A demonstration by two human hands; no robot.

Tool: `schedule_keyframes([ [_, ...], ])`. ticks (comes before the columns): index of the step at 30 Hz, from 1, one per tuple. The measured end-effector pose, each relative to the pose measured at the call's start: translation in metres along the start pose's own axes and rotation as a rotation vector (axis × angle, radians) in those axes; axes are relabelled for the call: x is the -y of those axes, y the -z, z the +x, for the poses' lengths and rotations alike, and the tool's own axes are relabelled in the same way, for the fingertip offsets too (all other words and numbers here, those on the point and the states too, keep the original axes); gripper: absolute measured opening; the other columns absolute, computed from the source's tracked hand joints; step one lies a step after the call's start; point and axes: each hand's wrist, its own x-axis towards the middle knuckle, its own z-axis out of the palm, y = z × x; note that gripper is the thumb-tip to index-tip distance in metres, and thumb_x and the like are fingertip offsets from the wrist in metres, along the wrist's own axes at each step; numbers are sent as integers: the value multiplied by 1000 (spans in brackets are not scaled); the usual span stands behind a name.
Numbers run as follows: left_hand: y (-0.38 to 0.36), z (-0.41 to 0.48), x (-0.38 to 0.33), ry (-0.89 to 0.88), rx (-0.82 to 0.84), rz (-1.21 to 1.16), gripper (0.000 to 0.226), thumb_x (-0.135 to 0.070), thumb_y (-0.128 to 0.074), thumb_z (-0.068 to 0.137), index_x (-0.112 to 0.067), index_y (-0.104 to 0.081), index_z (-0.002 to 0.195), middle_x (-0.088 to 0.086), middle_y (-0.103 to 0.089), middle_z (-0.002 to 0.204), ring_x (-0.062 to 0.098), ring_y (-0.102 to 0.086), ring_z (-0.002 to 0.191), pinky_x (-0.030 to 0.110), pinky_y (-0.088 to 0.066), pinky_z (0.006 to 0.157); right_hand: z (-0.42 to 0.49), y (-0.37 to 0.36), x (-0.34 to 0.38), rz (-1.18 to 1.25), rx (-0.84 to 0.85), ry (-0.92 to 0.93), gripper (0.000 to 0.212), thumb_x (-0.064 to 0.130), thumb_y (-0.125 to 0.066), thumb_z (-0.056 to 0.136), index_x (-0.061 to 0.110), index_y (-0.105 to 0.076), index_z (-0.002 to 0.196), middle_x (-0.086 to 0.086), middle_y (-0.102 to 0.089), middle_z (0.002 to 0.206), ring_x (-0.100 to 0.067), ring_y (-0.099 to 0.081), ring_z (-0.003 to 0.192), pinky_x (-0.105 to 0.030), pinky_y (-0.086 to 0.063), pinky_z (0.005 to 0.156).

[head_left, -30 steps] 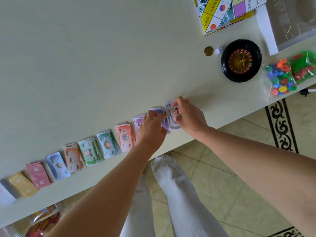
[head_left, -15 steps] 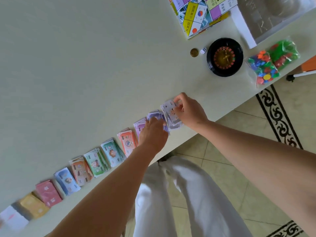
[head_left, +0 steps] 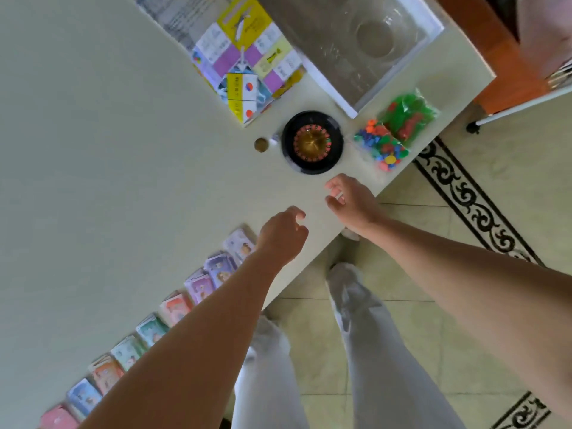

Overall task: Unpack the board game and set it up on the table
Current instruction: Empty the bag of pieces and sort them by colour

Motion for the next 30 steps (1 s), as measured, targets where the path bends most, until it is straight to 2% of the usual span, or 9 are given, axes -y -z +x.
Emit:
schedule_keyframes([
  [3, -12, 25, -49, -36, -43, -17, 37, -15, -48, 94, -22, -49, 131, 1, -61, 122, 19, -58, 108, 26, -44, 88, 20, 36, -34, -17, -66, 13, 28, 15, -59, 90, 7, -55, 117, -12, -55, 121, -22, -59, 96, -39, -49, 89],
  [6, -25, 56, -94, -37, -23, -28, 41, -17, -52, 93, -24, -45, 133, 4, -58, 122, 19, -58, 106, 29, -47, 88, 46, 74, -69, -101, -154, 31, 31, 9, -62, 84, 5, -56, 114, -15, -49, 123, -30, -51, 108, -41, -45, 91],
  [9, -37, 88, -124, 58, -9, -87, 44, -18, -54, 92, -20, -43, 135, 7, -54, 125, 24, -56, 110, 34, -45, 93, 65, 99, -95, -179, -110, 103, 37, 8, -66, 80, 6, -57, 116, -14, -47, 125, -30, -46, 116, -41, -45, 94],
  [13, -44, 114, -143, 258, -4, -423, 49, -16, -56, 93, -14, -38, 139, 10, -51, 132, 26, -53, 115, 43, -43, 101, 75, 108, -108, -123, 6, 216, 41, 7, -67, 81, 8, -55, 120, -9, -51, 123, -24, -52, 109, -36, -48, 88],
  [17, -46, 131, -154, 474, -52, -776, 54, -16, -57, 92, -11, -37, 141, 13, -57, 126, 27, -56, 110, 46, -43, 103, 87, 113, -111, -17, 32, 155, 50, 14, -64, 86, 8, -47, 132, -9, -53, 125, -24, -55, 108, -39, -48, 91],
  [21, -50, 138, -159, 524, -80, -791, 38, -19, -60, 91, -9, -54, 128, 18, -60, 123, 32, -57, 111, 43, -44, 99, 94, 113, -109, -28, 172, 128, 54, 20, -64, 87, 8, -46, 136, -12, -53, 126, -26, -57, 106, -40, -47, 92],
  [23, -54, 139, -160, 536, -93, -795, 26, -18, -61, 90, -9, -62, 114, 20, -62, 113, 30, -56, 94, 38, -46, 89, 95, 112, -109, 3, 199, 98, 50, 20, -65, 85, 9, -50, 131, -11, -55, 121, -27, -57, 104, -41, -47, 90],
  [25, -53, 138, -161, 548, -110, -800, 3, -16, -61, 90, -14, -64, 90, 17, -60, 93, 25, -50, 84, 33, -43, 77, 94, 112, -108, 101, 188, 37, 44, 16, -66, 83, 9, -53, 125, -9, -59, 115, -25, -58, 100, -42, -48, 87],
  [30, -55, 129, -155, 518, -115, -833, 10, -10, -61, 90, -16, -60, 81, 9, -61, 81, 24, -52, 78, 33, -43, 71, 84, 112, -110, 144, 220, 38, 50, 20, -71, 80, 14, -49, 125, -8, -52, 117, -22, -53, 100, -38, -48, 87],
])
